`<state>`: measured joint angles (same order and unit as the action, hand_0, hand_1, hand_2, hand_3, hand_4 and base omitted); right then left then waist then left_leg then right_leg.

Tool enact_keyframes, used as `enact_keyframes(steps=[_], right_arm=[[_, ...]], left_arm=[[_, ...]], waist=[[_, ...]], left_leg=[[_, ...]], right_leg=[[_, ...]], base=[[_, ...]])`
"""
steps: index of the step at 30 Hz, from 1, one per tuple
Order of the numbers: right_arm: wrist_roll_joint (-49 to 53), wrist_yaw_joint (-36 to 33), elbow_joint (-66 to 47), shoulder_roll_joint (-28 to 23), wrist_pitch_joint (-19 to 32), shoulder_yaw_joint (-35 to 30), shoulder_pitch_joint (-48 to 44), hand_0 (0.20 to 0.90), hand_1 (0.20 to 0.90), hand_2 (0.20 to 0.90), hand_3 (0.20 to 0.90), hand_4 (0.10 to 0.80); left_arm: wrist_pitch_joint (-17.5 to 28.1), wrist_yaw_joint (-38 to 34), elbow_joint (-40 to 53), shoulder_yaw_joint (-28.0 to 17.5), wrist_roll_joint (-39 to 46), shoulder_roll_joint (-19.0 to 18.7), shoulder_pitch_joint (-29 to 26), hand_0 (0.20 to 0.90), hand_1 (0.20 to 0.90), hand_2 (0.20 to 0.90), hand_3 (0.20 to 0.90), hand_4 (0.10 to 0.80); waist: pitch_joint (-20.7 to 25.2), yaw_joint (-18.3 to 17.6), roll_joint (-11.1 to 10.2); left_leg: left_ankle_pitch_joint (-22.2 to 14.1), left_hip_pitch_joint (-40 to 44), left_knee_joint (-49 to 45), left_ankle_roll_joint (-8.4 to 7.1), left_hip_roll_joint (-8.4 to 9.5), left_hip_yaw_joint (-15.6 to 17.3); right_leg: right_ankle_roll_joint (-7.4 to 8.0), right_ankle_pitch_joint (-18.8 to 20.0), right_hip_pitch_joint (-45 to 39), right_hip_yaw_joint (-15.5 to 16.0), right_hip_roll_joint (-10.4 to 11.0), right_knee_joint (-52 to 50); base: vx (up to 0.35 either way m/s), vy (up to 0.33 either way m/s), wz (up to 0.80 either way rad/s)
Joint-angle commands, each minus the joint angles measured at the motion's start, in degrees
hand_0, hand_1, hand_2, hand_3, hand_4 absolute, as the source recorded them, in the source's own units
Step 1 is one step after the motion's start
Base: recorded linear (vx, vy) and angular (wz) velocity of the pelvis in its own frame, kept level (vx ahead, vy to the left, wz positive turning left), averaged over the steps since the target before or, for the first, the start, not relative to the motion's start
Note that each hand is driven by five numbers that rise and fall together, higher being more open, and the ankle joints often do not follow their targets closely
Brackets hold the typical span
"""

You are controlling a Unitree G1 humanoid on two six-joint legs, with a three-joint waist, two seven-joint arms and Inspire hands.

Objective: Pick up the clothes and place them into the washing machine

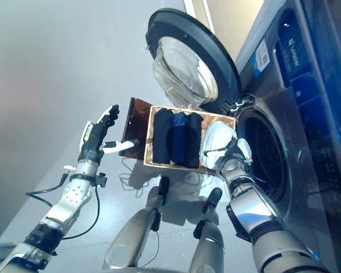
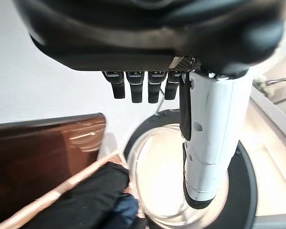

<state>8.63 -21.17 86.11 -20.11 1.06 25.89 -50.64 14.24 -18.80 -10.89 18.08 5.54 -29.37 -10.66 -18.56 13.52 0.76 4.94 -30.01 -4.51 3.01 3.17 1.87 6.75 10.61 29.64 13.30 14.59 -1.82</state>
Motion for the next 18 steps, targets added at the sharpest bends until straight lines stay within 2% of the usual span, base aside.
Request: enact_keyframes(steps=[1,2,8,9,10,11,12,13,16,18], right_arm=[[-2.8,-0.7,0.8,-3.6,-1.0,3.3,-4.8,0.9,0.9,0.9,0.9,0.8],[-3.0,-0.7,0.9,-3.9,-1.1,3.2,-4.9,0.9,0.9,0.9,0.9,0.8],[-3.8,-1.0,0.5,-4.9,-0.9,3.4,-5.3,0.9,0.9,0.9,0.9,0.8],[-4.0,-1.0,0.4,-4.7,-0.9,3.6,-5.4,0.823,0.823,0.823,0.823,0.745],[-4.2,-1.0,0.4,-4.4,-1.0,3.7,-5.1,0.565,0.565,0.565,0.565,0.561],[-4.4,-1.0,0.4,-4.2,-1.1,3.8,-5.0,0.494,0.494,0.494,0.494,0.51],[-4.8,-1.0,0.3,-4.0,-1.1,4.1,-5.0,0.45,0.45,0.45,0.45,0.478],[-4.9,-0.9,0.2,-3.9,-1.1,4.2,-5.0,0.376,0.376,0.376,0.376,0.425],[-5.8,-1.1,0.2,-3.2,-1.3,4.6,-5.1,0.359,0.359,0.359,0.359,0.414],[-6.3,-1.2,0.1,-2.7,-1.3,4.8,-4.7,0.304,0.304,0.304,0.304,0.375]], left_arm=[[5.9,-1.8,11.4,-3.5,-1.6,-1.3,1.0,0.9,0.9,0.9,0.9,0.8],[6.0,-1.9,11.1,-3.4,-1.8,-1.3,1.0,0.9,0.9,0.9,0.9,0.8],[5.8,-3.3,10.9,-2.8,-2.6,-0.6,-0.2,0.9,0.9,0.9,0.9,0.8],[5.8,-3.6,10.8,-2.6,-2.7,-0.6,-0.6,0.9,0.9,0.9,0.9,0.8],[5.8,-3.7,10.8,-2.4,-2.8,-0.6,-0.6,0.9,0.9,0.9,0.9,0.8],[5.7,-3.7,10.9,-2.3,-2.9,-0.7,-0.7,0.9,0.9,0.9,0.9,0.8],[5.8,-3.8,11.0,-2.2,-2.8,-0.7,-0.7,0.9,0.9,0.9,0.9,0.8],[5.9,-3.9,11.0,-2.2,-2.7,-0.7,-0.6,0.9,0.9,0.9,0.9,0.8],[6.0,-4.3,11.5,-2.4,-3.2,-0.7,-0.1,0.9,0.9,0.9,0.9,0.8],[6.0,-4.5,11.5,-2.3,-3.3,-0.7,0.1,0.9,0.9,0.9,0.9,0.8]], waist=[[1.1,1.6,1.7],[1.4,2.0,1.9],[0.8,2.9,3.0],[0.7,2.9,3.0],[0.8,2.9,3.1],[0.7,3.0,3.1],[0.8,3.1,3.2],[0.9,3.2,3.3],[1.1,3.5,3.6],[1.1,3.5,3.6]], left_leg=[[-7.6,-8.9,-8.8,-3.63,2.9,-3.7],[-9.2,-8.6,-8.8,-3.96,2.68,-4.1],[-8.7,-11.0,-9.2,-4.12,3.01,-4.2],[-8.7,-11.4,-9.4,-4.16,3.14,-4.2],[-8.8,-11.6,-9.6,-4.17,3.17,-4.3],[-8.8,-11.8,-9.7,-4.15,3.31,-4.3],[-8.8,-12.1,-9.9,-4.14,3.42,-4.2],[-8.8,-12.3,-9.8,-4.14,3.44,-4.3],[-8.7,-12.5,-9.8,-4.18,3.53,-4.4],[-8.8,-12.9,-10.2,-4.15,3.54,-4.5]], right_leg=[[0.84,-4.0,-0.1,0.2,4.9,-5.1],[1.26,-5.4,-0.4,-0.1,4.6,-5.2],[1.11,-6.0,0.7,0.6,4.8,-5.3],[1.07,-6.1,0.8,0.8,4.8,-5.4],[1.01,-6.2,0.8,0.9,4.8,-5.4],[0.99,-6.2,0.9,1.0,4.8,-5.4],[1.0,-6.2,1.0,1.1,4.9,-5.4],[1.03,-6.2,1.0,1.2,5.0,-5.4],[1.05,-6.4,1.0,1.5,4.9,-5.2],[1.01,-6.5,1.1,1.6,5.0,-5.5]], base=[[0.113,-0.008,0.15],[0.114,0.001,0.16],[0.032,0.008,0.1],[0.017,-0.001,0.13],[0.011,-0.001,0.13],[0.013,0.0,0.1],[0.011,0.003,0.08],[0.009,0.001,0.04],[0.015,0.012,0.05],[0.005,0.008,0.08]])
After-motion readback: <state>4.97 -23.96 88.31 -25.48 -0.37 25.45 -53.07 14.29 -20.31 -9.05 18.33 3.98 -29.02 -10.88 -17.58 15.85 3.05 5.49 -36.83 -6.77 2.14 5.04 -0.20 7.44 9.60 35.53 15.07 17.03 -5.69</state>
